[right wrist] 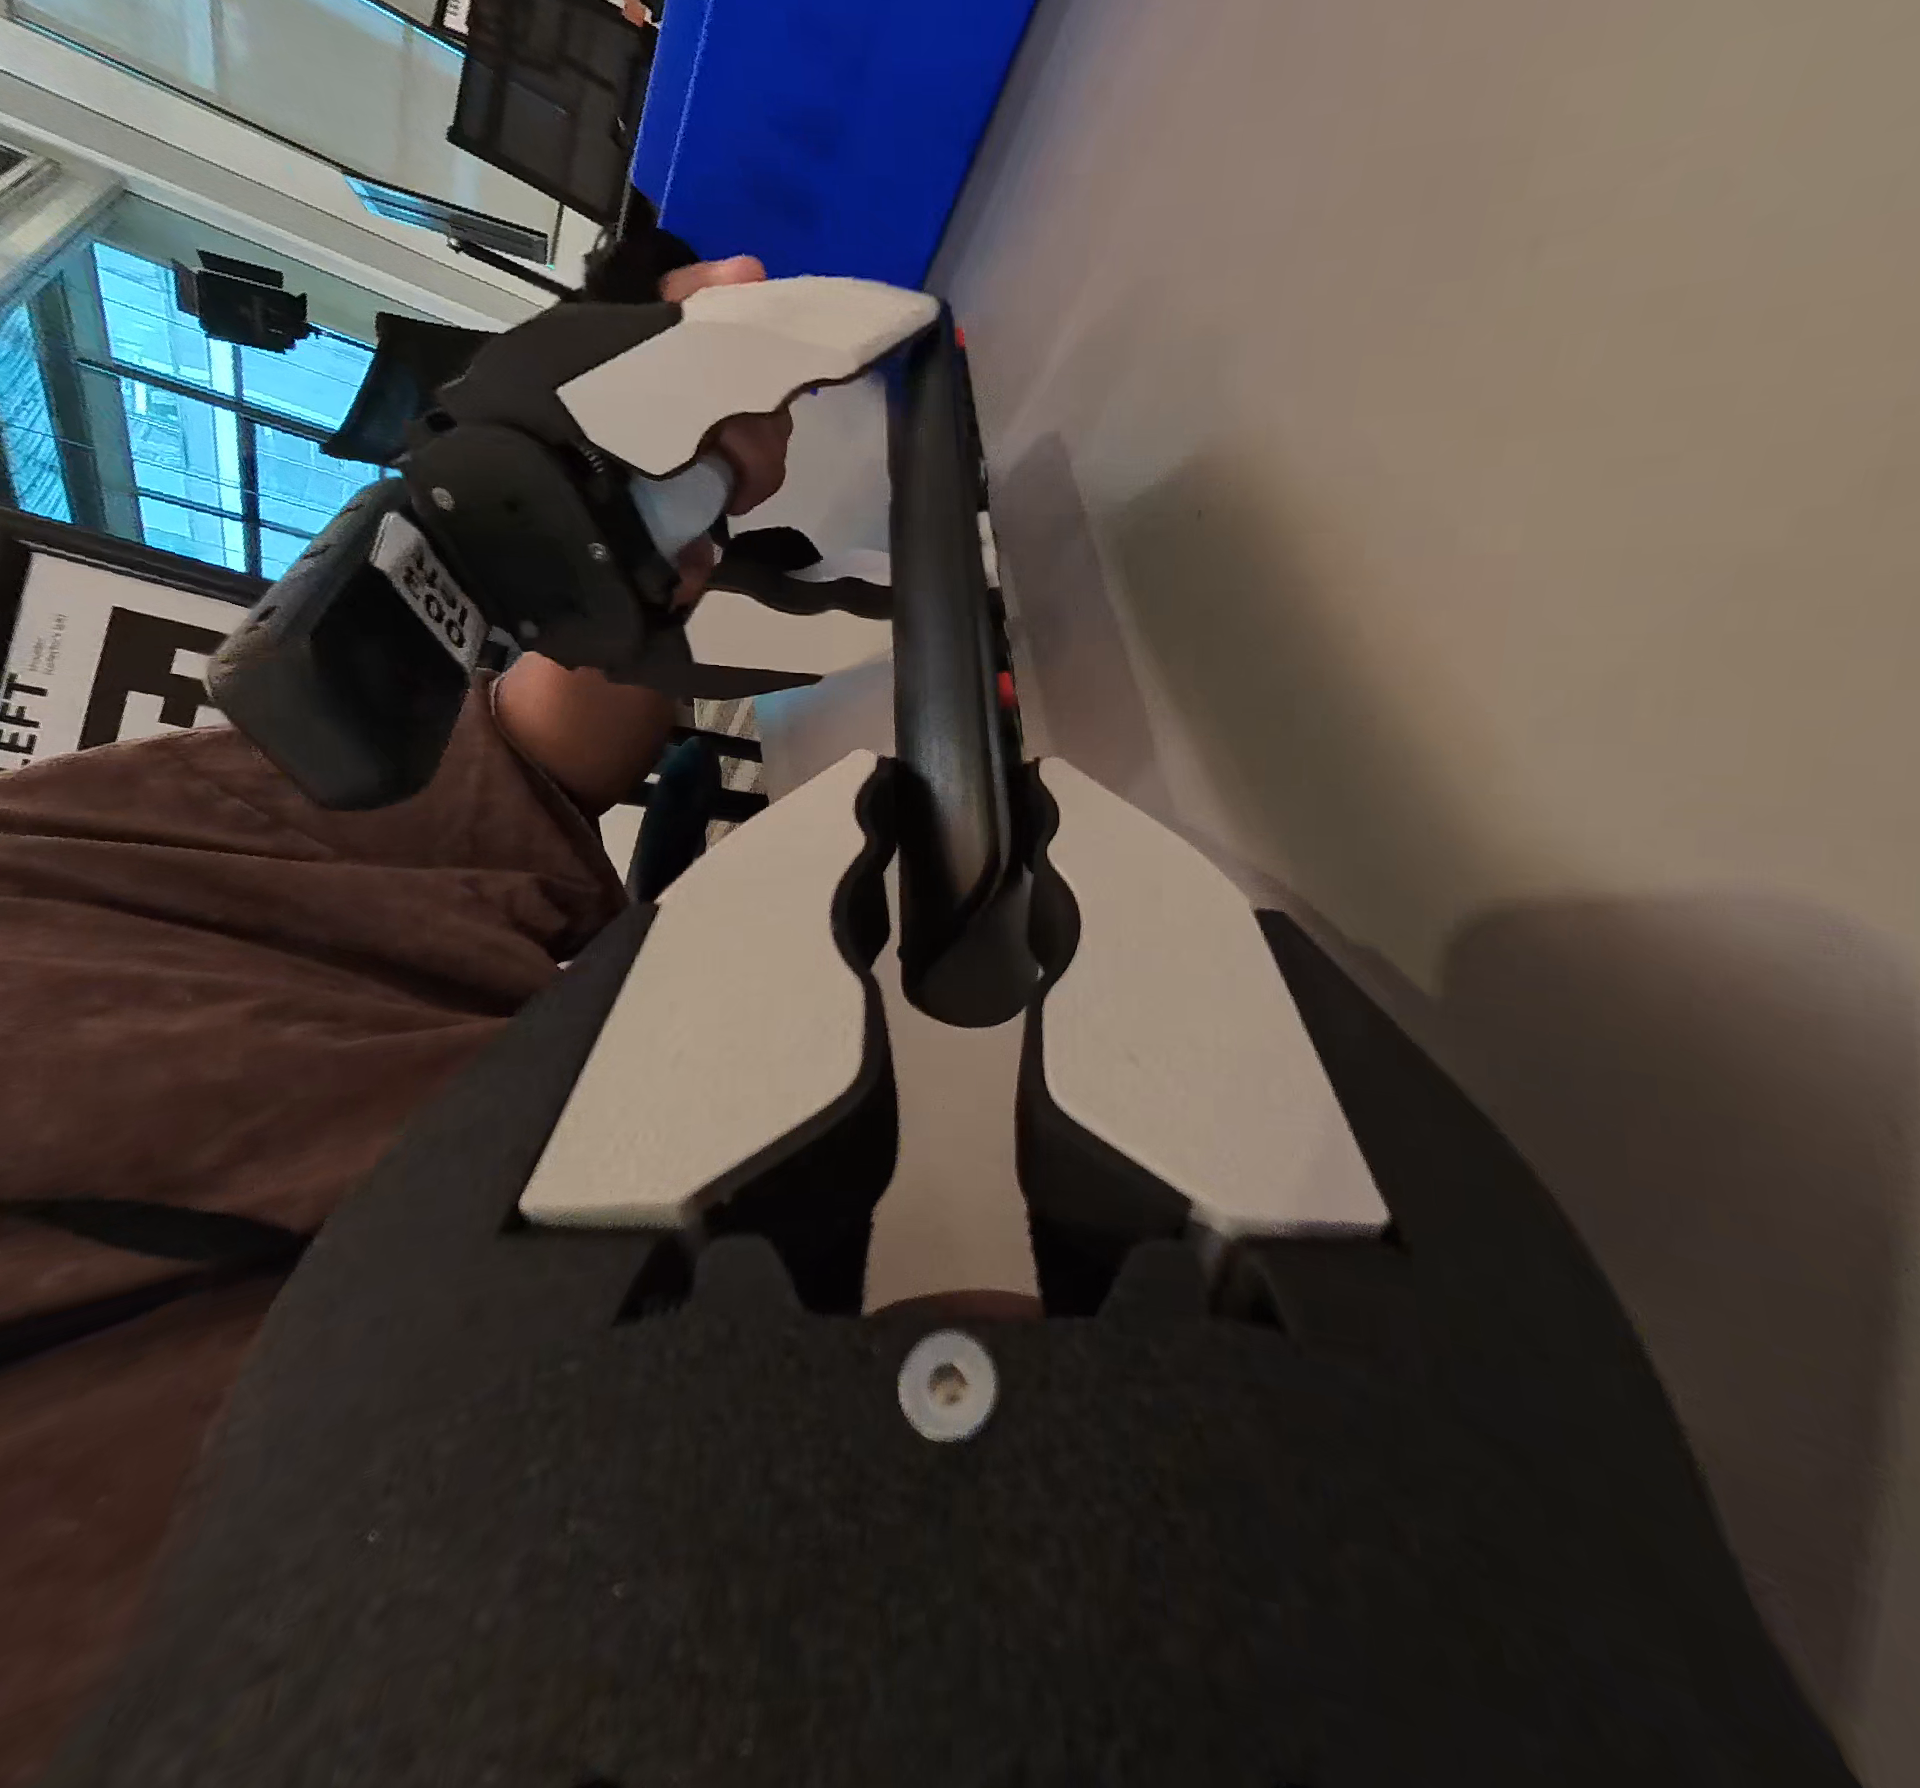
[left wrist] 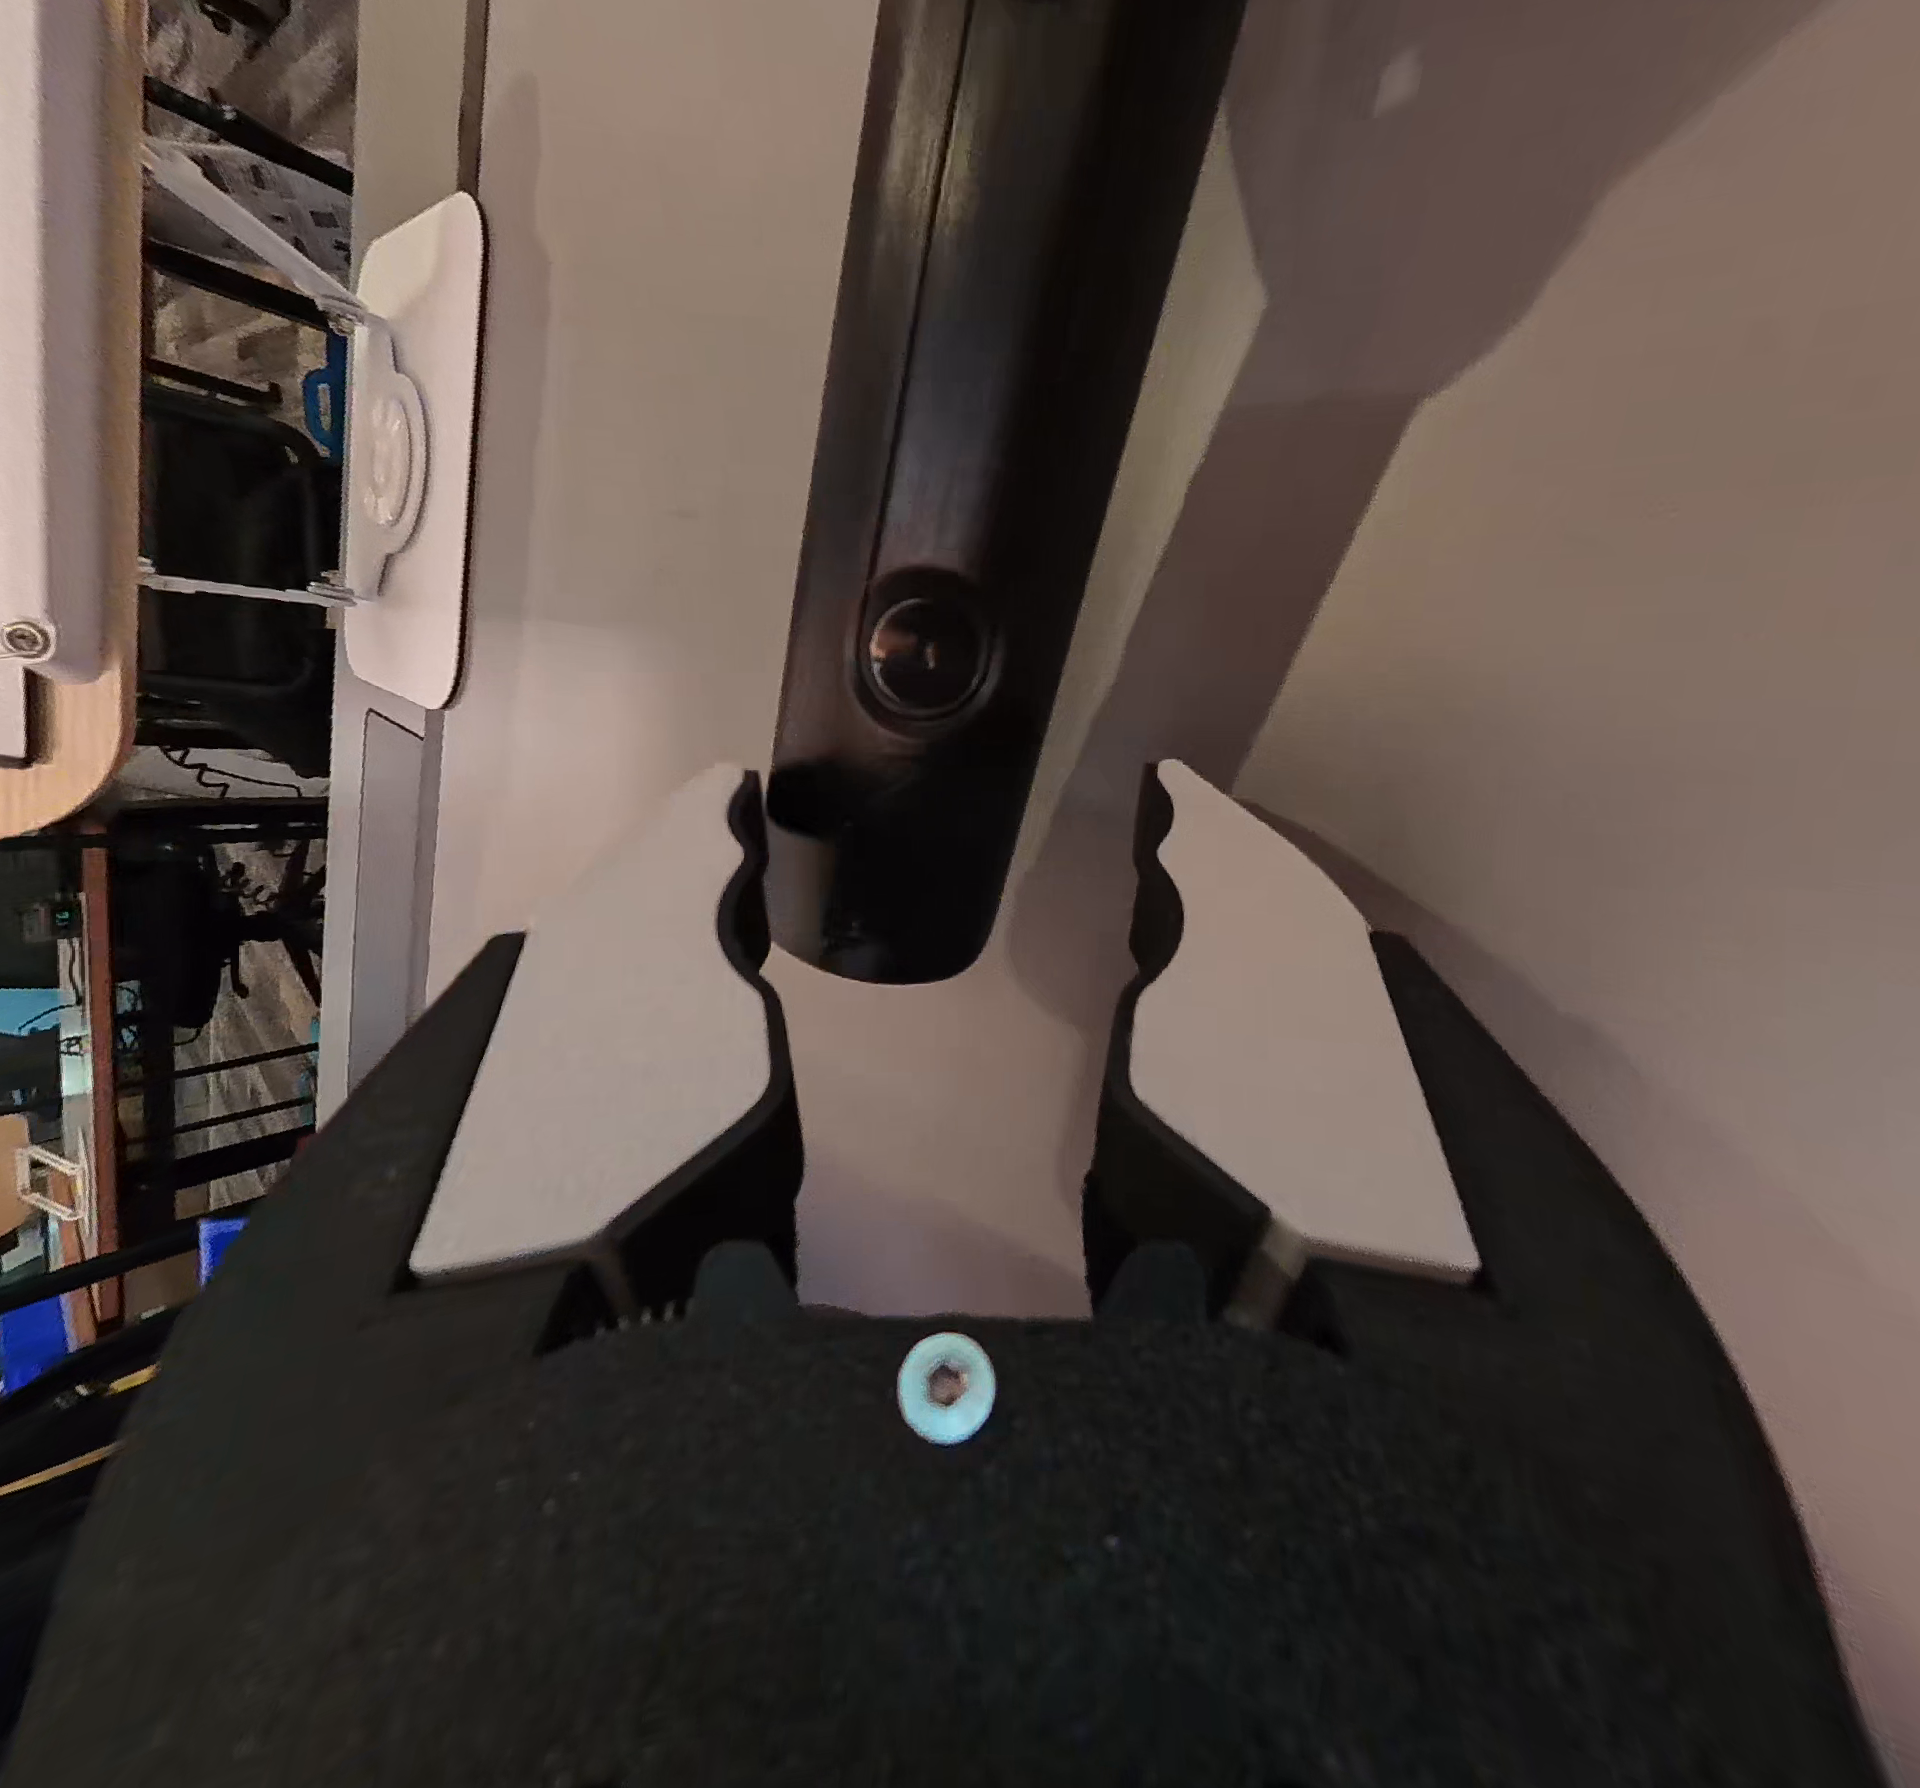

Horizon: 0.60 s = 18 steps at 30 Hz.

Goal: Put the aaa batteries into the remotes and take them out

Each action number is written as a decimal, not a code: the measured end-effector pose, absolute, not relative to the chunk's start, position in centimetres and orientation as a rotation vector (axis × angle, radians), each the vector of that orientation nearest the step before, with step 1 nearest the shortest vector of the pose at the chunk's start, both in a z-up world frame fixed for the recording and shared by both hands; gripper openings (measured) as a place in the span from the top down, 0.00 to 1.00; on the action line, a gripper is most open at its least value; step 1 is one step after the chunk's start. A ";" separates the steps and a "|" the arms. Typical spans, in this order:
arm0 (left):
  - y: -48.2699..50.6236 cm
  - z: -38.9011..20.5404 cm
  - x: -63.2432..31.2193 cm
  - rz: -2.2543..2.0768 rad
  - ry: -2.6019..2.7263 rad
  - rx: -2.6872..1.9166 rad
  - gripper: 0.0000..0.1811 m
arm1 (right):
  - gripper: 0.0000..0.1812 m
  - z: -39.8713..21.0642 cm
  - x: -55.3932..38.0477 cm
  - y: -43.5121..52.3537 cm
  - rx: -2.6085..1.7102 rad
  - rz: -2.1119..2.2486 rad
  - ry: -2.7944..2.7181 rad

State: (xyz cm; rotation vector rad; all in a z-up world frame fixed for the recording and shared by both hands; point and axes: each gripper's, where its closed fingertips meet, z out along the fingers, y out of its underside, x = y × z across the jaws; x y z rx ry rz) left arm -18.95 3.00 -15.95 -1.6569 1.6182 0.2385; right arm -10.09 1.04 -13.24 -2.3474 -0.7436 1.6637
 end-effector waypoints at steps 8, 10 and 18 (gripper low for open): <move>3.4 -16.2 -18.9 0.179 1.647 -1.689 0.70 | 0.88 -13.1 -9.4 0.5 -2.341 1.730 -0.762; 3.4 -16.6 -18.8 0.149 1.647 -1.723 0.70 | 0.88 -13.3 -9.4 0.9 -2.336 1.743 -0.740; 3.9 -17.9 -18.5 -0.009 1.655 -1.899 0.71 | 0.74 -14.1 -8.2 5.2 -2.261 1.520 -0.656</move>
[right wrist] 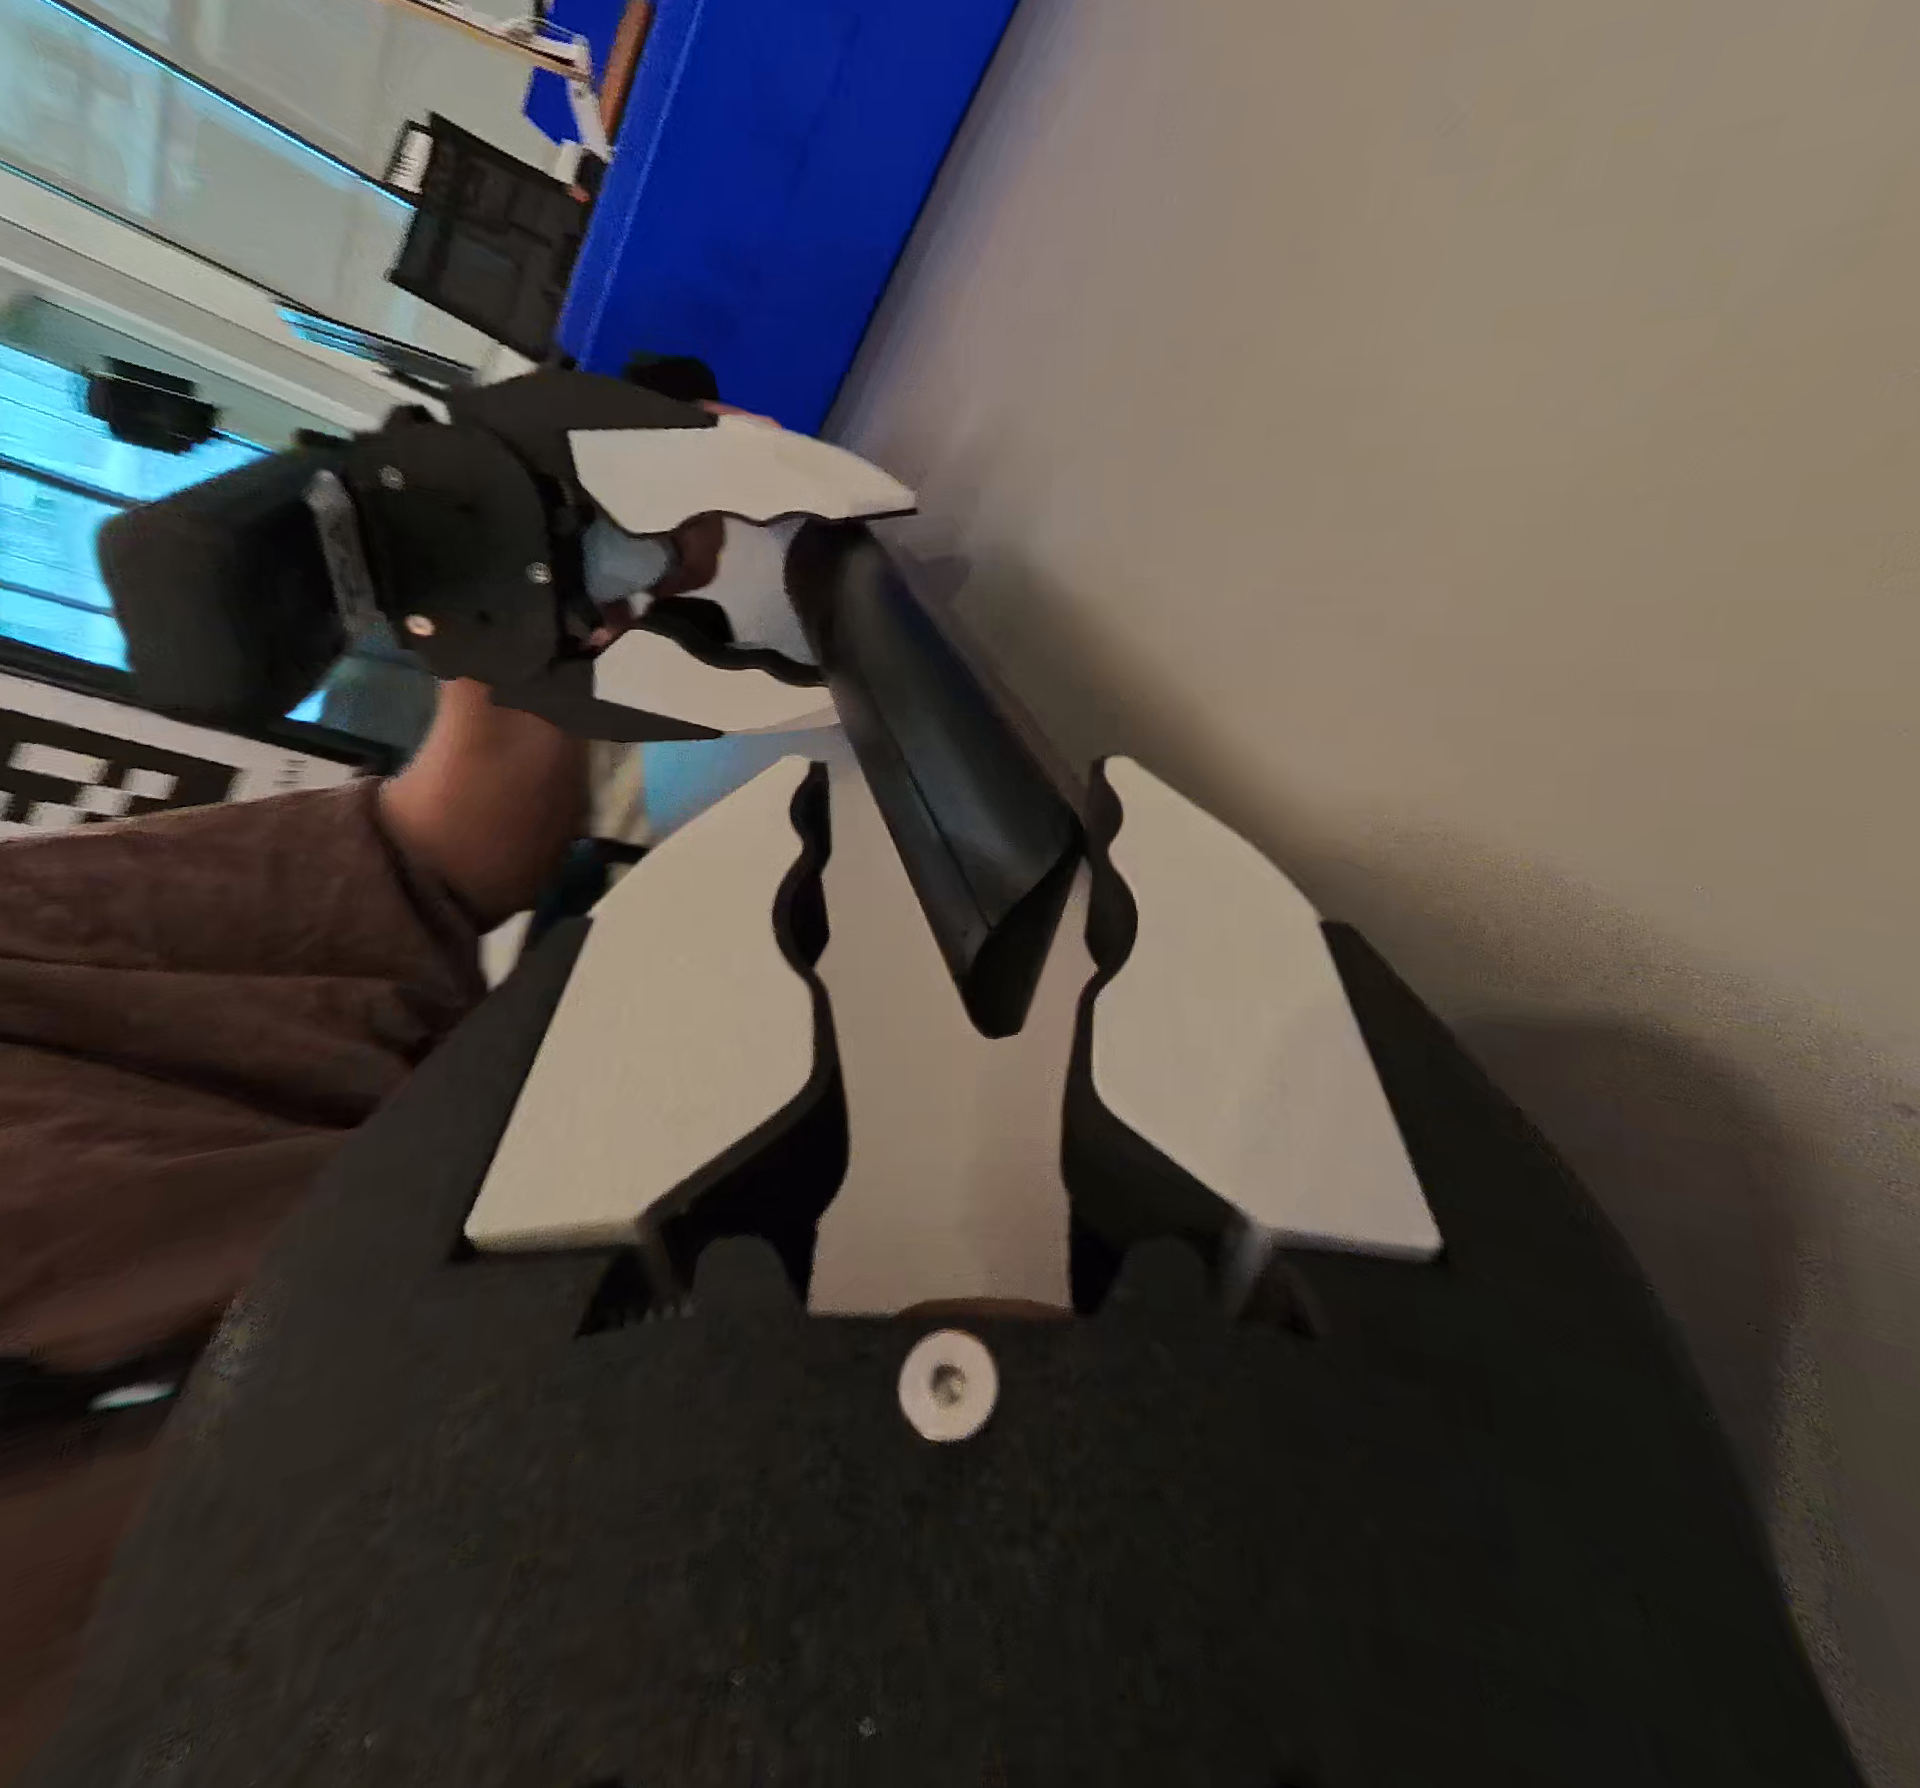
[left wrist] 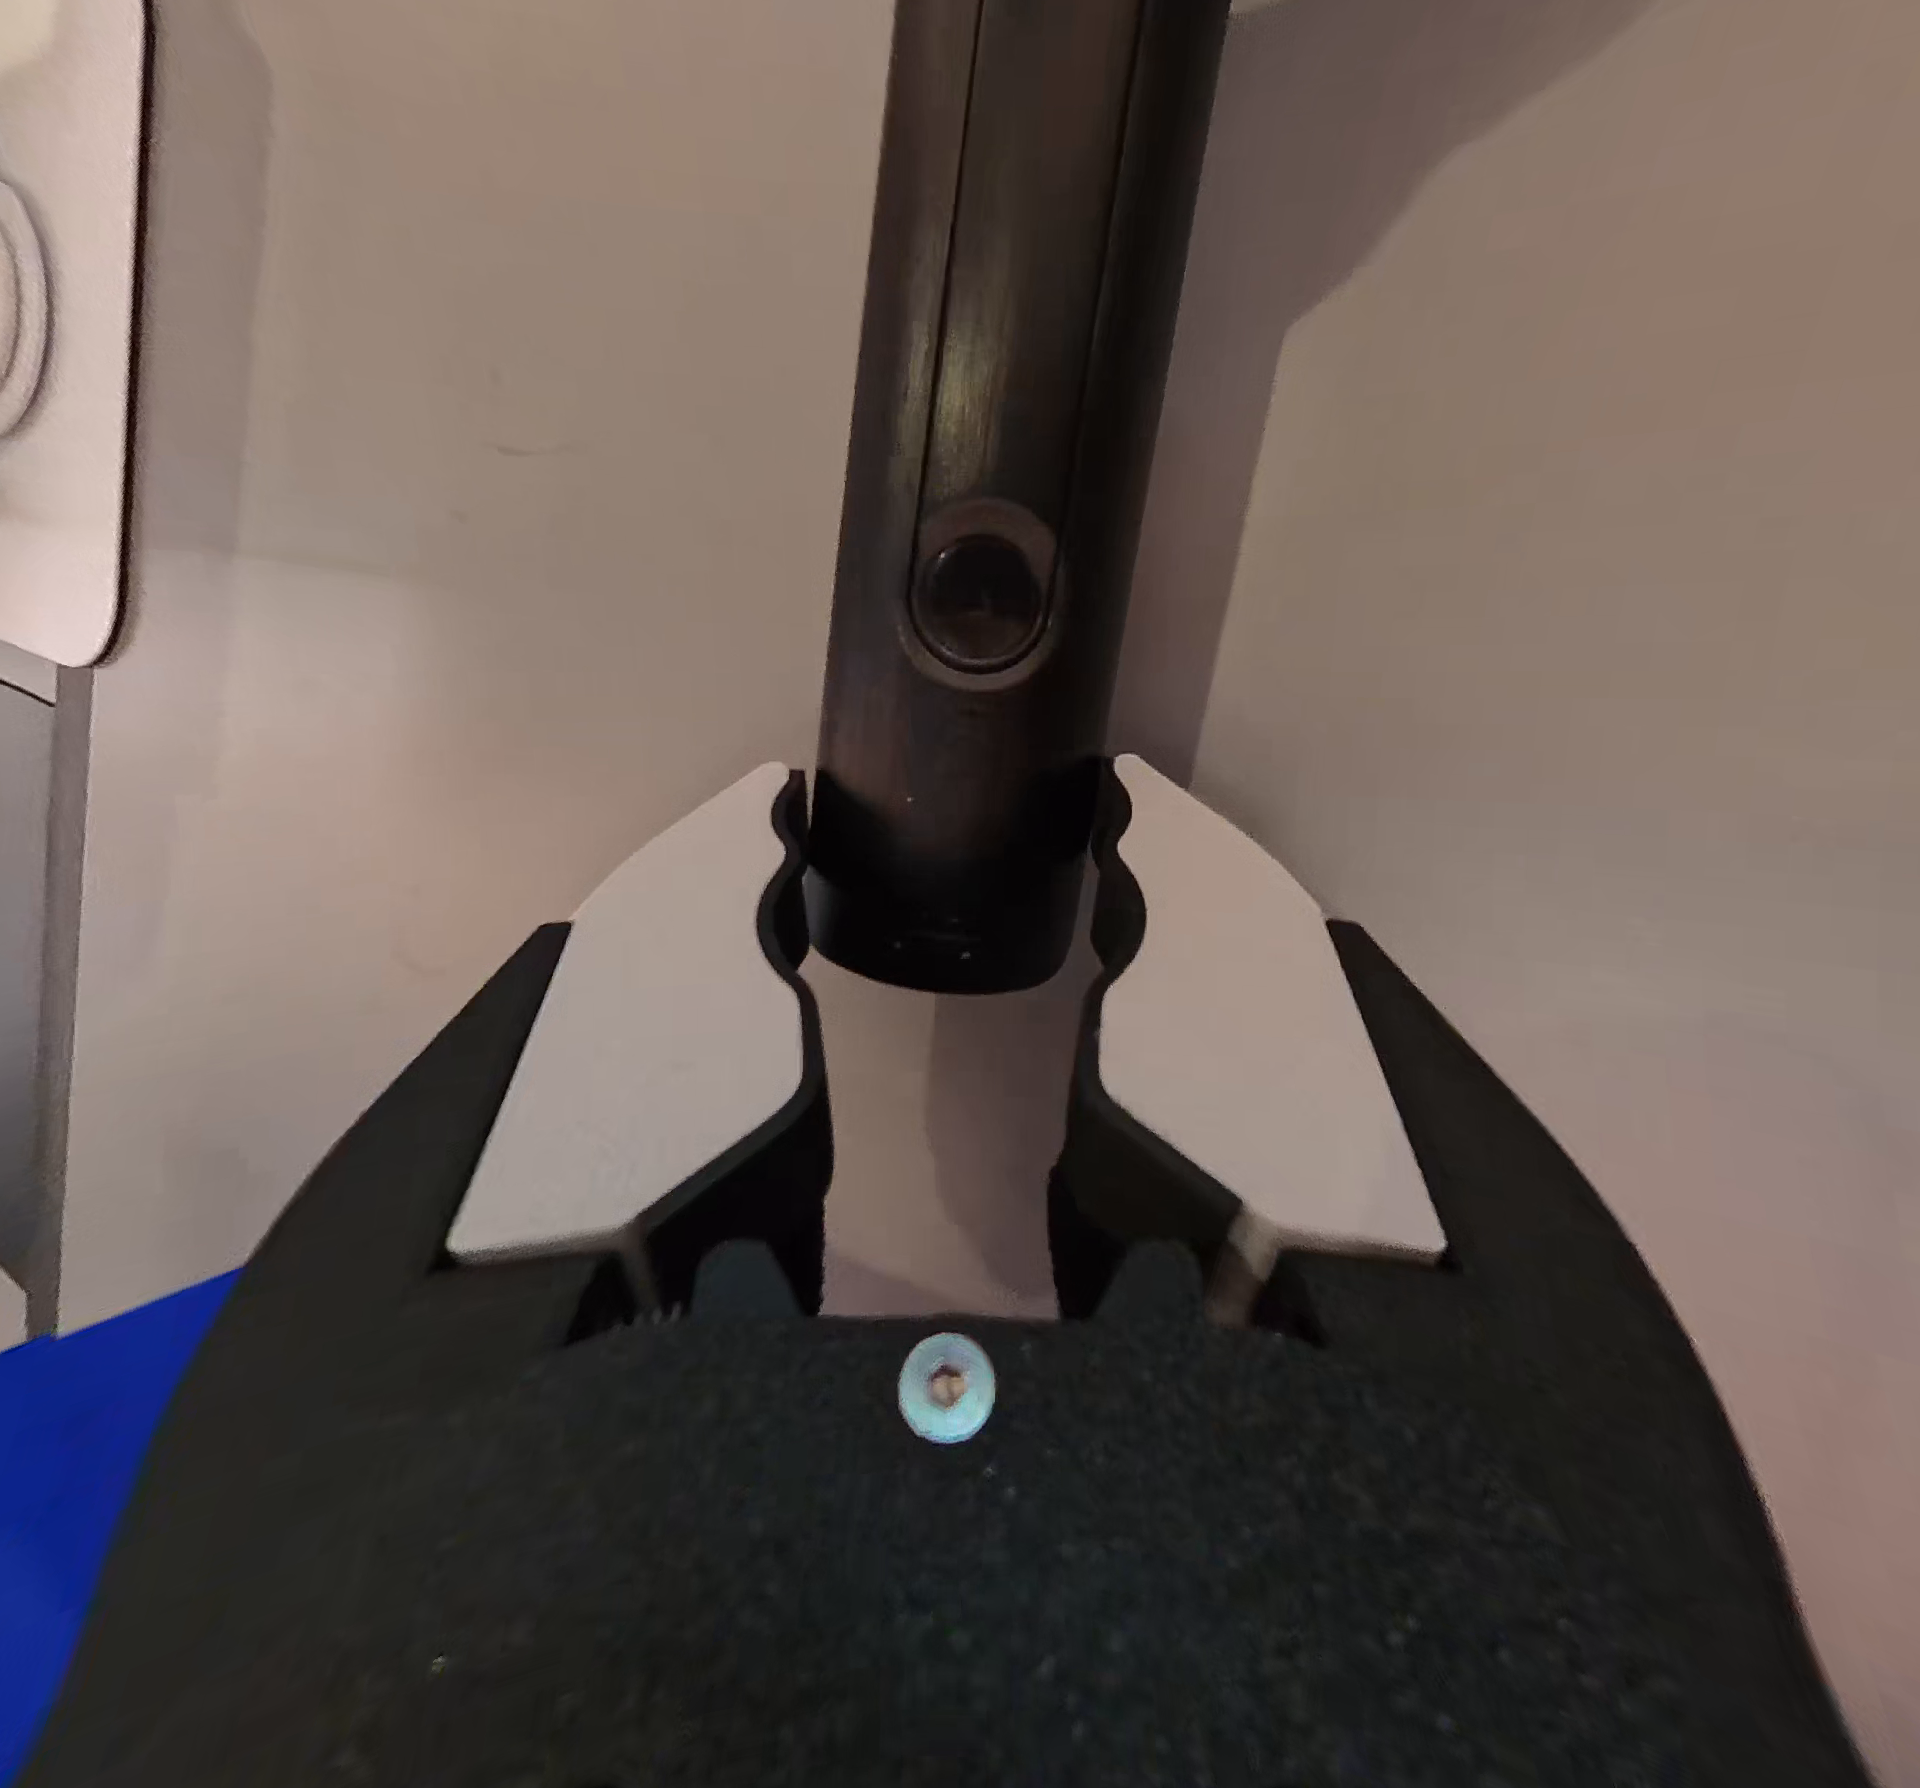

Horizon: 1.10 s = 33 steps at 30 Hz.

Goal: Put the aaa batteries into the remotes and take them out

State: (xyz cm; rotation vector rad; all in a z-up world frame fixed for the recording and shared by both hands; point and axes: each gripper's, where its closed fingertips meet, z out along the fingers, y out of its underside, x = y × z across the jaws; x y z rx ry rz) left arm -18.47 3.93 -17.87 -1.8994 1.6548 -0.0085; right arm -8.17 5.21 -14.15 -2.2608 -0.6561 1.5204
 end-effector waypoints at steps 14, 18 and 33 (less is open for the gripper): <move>4.5 -17.8 -16.8 -0.196 1.826 -2.000 0.71 | 0.71 -12.0 -5.4 -0.3 -1.878 0.806 -0.830; 3.9 -17.2 -15.5 -0.425 1.656 -2.014 0.72 | 0.74 -12.0 -5.7 -3.2 -1.821 0.824 -0.793; 3.8 -17.5 -14.9 -0.671 1.421 -1.852 0.72 | 0.76 -12.0 -5.9 -3.2 -1.802 0.801 -0.830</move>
